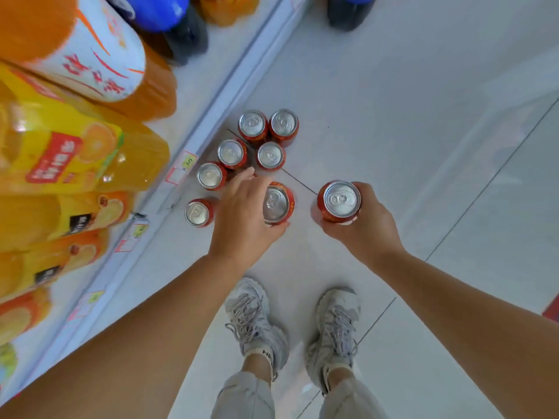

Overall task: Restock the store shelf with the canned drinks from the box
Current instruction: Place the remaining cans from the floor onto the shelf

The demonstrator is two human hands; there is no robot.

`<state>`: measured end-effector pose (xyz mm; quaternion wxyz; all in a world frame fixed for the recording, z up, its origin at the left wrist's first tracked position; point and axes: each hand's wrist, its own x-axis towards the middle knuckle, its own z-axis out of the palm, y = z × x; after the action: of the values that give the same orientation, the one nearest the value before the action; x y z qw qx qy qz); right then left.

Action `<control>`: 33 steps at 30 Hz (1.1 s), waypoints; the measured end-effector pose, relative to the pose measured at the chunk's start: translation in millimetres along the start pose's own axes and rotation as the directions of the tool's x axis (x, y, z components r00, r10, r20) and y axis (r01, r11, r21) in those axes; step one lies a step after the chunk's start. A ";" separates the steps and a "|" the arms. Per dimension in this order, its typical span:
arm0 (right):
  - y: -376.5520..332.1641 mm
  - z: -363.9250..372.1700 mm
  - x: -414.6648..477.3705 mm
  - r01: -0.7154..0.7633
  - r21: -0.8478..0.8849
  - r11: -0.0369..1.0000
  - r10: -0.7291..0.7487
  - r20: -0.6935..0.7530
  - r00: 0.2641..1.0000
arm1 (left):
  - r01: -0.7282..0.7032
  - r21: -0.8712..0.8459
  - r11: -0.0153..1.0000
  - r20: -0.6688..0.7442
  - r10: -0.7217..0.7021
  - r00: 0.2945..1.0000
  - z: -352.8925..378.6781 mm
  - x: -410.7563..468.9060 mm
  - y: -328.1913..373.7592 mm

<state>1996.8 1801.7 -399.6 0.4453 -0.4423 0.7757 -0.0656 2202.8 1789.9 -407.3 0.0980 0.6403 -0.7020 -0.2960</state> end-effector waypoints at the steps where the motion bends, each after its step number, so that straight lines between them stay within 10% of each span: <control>1: -12.8 -18.1 -20.2 -0.002 0.009 1.000 0.002 -0.001 1.000 | 0.054 -0.120 0.991 0.037 -0.050 0.998 -22.0 -8.8 17.0; 15: -264.2 -281.7 -343.8 0.347 0.223 0.911 -0.368 0.058 0.928 | 0.131 -0.514 0.848 -0.223 -0.279 0.934 -431.7 -183.1 264.3; 27: -392.1 -292.4 -557.6 0.601 0.475 0.643 -0.764 0.349 0.542 | -0.063 -0.815 0.576 -0.464 -0.582 0.668 -600.9 -399.5 304.2; 33: -451.2 -226.6 -653.1 0.673 0.516 0.530 -0.842 0.413 0.347 | -0.165 -0.783 0.599 -0.588 -0.629 0.508 -653.2 -507.9 262.6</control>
<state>2248.8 1951.1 372.1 0.6423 -0.6853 0.2671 -0.2156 2401.0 2087.8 383.6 0.6300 0.6921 -0.2645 -0.2328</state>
